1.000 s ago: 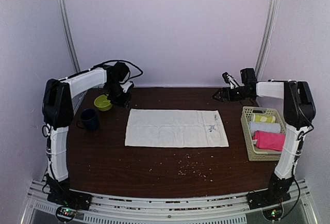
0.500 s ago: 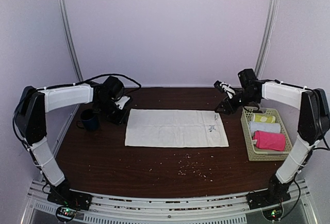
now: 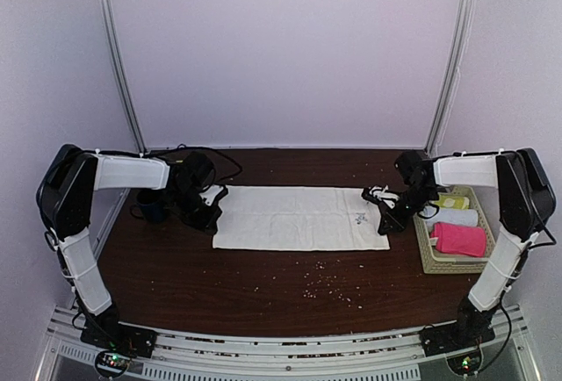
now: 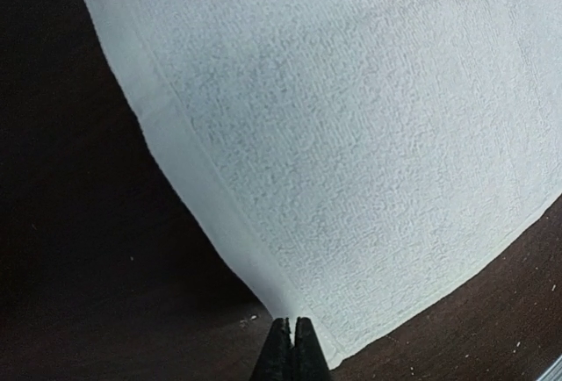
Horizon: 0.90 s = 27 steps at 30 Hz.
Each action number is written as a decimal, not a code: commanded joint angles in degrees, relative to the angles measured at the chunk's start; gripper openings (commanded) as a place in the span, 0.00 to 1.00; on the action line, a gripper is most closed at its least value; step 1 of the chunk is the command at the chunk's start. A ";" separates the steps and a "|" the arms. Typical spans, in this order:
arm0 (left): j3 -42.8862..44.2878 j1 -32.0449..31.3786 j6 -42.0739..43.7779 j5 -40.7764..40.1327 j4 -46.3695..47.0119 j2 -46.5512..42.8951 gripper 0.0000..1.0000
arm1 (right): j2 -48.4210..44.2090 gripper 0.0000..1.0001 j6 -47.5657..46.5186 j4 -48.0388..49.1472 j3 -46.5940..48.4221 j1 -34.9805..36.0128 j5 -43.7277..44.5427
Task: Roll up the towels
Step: Move the towel to the center of the board.
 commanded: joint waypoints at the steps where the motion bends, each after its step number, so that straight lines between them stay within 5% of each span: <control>1: -2.26 -0.18 -0.84 1.39 1.95 -0.33 0.00 | -1.34 0.15 -0.61 -0.21 -2.17 0.38 3.08; 16: -7.06 -0.29 -4.47 -3.69 -1.83 1.62 0.00 | -0.55 0.14 0.29 3.01 -7.85 3.49 10.31; 27: -19.13 -2.16 -13.92 -3.99 -6.94 -10.15 0.00 | -6.85 0.14 0.72 -2.06 -12.05 8.95 10.64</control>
